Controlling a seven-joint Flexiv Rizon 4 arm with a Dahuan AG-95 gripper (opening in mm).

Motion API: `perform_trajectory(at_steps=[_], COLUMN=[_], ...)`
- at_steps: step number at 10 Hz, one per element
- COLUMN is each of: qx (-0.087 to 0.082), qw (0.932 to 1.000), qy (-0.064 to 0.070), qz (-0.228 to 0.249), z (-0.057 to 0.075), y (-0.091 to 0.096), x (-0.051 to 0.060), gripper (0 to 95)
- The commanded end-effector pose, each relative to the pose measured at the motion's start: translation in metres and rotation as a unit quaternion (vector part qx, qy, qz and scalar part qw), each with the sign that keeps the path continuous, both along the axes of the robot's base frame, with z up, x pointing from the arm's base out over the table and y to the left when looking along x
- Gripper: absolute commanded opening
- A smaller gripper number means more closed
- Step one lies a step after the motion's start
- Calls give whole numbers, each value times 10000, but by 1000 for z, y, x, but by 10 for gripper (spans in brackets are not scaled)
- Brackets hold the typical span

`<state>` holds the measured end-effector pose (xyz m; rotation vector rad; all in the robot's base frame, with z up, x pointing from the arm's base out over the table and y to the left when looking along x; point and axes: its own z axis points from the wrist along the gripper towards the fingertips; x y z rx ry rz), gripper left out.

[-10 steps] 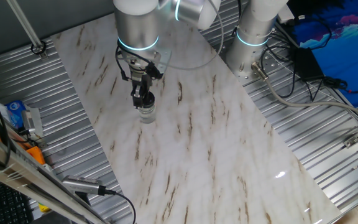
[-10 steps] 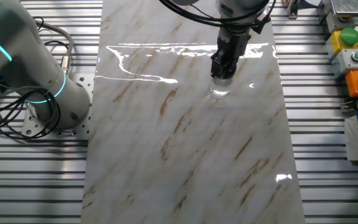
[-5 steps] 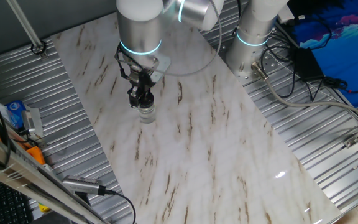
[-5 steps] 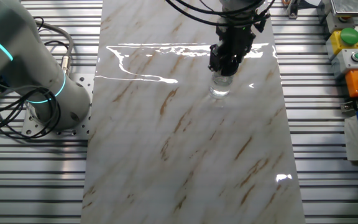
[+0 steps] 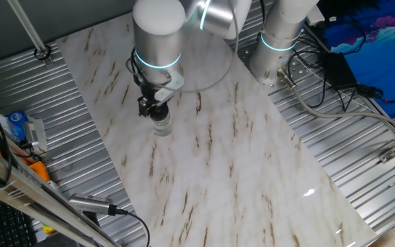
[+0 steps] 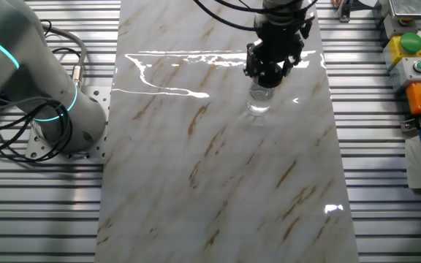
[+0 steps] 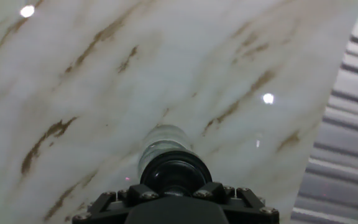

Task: Unscrew the lid from the jar

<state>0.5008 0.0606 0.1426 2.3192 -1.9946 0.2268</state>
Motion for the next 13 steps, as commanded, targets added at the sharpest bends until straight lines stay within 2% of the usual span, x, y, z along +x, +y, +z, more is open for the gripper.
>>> perform_trajectory(at_steps=[1,3,4,9,11,12,13], qx=[-14,69,100,200,217,228,291], qw=[9860,9787,9729,9394,9295,9269,9167], qy=[-265,-317,-344,-481,-483,-489,-499], qz=[-1647,-2028,-2284,-3390,-3649,-3714,-3953], z=[-2,-3,-3,-5,-6,-6,-6], y=[3,4,4,7,8,8,8], x=[4,5,5,8,8,8,7], gripper=[0,0,0,0,0,0,0])
